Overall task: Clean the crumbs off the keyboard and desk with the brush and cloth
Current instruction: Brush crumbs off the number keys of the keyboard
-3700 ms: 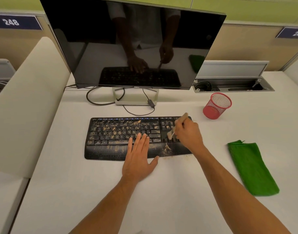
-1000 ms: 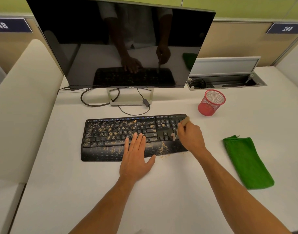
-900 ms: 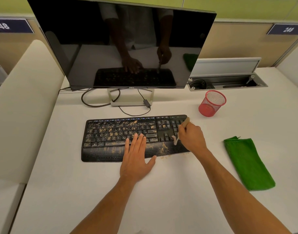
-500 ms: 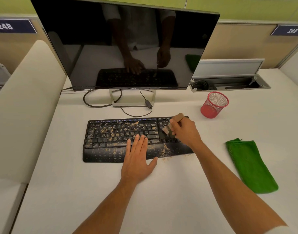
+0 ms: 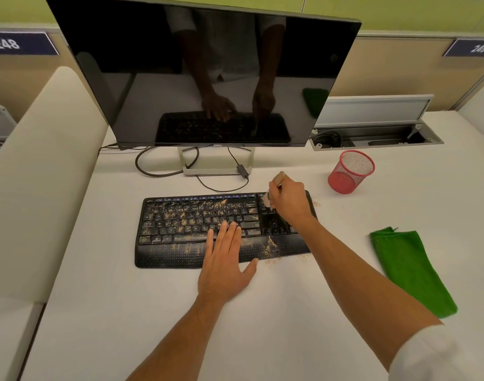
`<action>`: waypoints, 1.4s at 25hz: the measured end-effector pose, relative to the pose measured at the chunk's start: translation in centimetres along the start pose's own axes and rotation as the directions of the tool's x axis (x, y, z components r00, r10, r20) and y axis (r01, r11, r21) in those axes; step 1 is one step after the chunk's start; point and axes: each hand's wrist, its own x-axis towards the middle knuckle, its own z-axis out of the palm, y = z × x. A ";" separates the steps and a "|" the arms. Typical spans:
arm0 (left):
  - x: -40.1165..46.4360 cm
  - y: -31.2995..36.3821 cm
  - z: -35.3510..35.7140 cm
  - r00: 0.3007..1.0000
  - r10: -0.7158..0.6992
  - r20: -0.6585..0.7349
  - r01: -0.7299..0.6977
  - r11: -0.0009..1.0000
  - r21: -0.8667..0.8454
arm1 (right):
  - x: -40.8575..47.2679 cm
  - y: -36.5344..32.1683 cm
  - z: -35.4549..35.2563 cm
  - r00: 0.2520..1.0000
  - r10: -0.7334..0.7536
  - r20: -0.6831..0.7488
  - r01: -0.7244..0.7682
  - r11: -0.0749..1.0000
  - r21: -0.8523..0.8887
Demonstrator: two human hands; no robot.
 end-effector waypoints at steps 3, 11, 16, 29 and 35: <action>0.0 0.0 0.0 1.000 -0.002 0.002 0.002 1.000 -0.004 | -0.4 -0.4 -0.1 0.995 -0.050 -0.086 0.055 0.997 0.054; 0.0 -0.1 0.2 1.000 0.002 -0.012 -0.002 1.000 0.003 | -0.7 0.8 -1.1 0.995 0.087 -0.048 -0.075 0.978 0.196; 0.0 -0.1 0.0 1.000 -0.004 0.005 0.004 1.000 0.003 | 0.5 0.2 -0.7 0.997 0.057 0.049 -0.065 0.980 0.186; 0.0 -0.1 0.2 1.000 -0.007 0.003 0.007 1.000 0.002 | 0.2 0.7 0.8 0.997 0.050 -0.059 -0.034 0.968 0.247; -0.1 -0.1 0.2 1.000 -0.008 0.012 0.008 1.000 -0.002 | 1.1 -0.6 0.7 0.999 -0.045 -0.028 0.048 0.992 0.120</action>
